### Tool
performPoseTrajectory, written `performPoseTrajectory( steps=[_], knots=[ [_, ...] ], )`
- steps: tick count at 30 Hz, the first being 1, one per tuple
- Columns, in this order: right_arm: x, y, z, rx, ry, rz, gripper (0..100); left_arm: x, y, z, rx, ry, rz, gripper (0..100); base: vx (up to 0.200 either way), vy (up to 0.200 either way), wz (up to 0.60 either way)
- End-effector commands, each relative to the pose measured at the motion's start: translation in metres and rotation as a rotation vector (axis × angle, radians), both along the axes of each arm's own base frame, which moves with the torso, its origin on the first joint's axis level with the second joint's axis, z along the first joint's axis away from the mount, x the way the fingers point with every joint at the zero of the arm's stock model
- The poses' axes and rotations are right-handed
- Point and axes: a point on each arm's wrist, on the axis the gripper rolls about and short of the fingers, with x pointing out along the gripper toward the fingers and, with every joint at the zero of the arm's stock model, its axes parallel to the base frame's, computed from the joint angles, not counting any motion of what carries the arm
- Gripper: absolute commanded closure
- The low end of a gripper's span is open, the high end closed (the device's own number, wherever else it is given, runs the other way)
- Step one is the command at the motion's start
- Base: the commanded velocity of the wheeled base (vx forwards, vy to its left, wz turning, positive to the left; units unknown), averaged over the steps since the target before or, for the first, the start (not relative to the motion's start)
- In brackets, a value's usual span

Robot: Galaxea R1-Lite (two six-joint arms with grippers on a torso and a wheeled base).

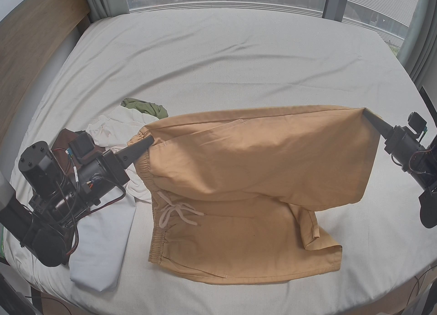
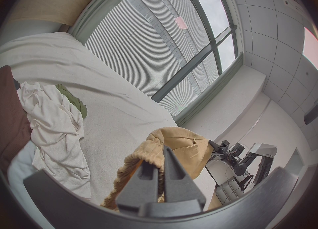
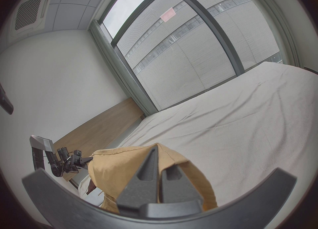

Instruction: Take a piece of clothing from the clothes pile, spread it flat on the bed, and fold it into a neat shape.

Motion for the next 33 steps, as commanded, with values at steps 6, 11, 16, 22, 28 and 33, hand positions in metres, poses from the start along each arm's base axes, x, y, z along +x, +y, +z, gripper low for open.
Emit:
performPoseTrajectory(
  steps=[6,11,16,22,28,33],
  knots=[
    [-0.001,-0.001,0.002,0.000,-0.009,-0.005,100,0.001,0.001,0.000,0.000,0.001,0.004,100,0.000,0.000,0.00],
    [-0.001,-0.001,0.001,-0.001,-0.006,-0.002,100,0.002,0.002,0.000,0.000,0.001,0.010,100,0.000,0.000,0.00],
    [-0.001,-0.002,0.002,-0.001,-0.010,-0.002,100,0.003,0.002,0.000,-0.001,-0.002,0.011,100,0.000,0.000,0.00],
    [-0.001,-0.002,0.003,-0.002,-0.015,-0.002,100,0.004,0.005,0.002,-0.003,-0.010,0.020,100,0.000,0.000,0.00],
    [-0.004,-0.002,0.008,-0.002,-0.033,-0.002,100,0.006,0.006,0.003,-0.006,-0.014,0.028,100,0.000,0.000,0.00],
    [-0.006,-0.002,0.014,-0.003,-0.053,-0.002,100,0.008,0.012,0.002,-0.007,-0.010,0.046,100,0.000,0.000,0.00]
  ],
)
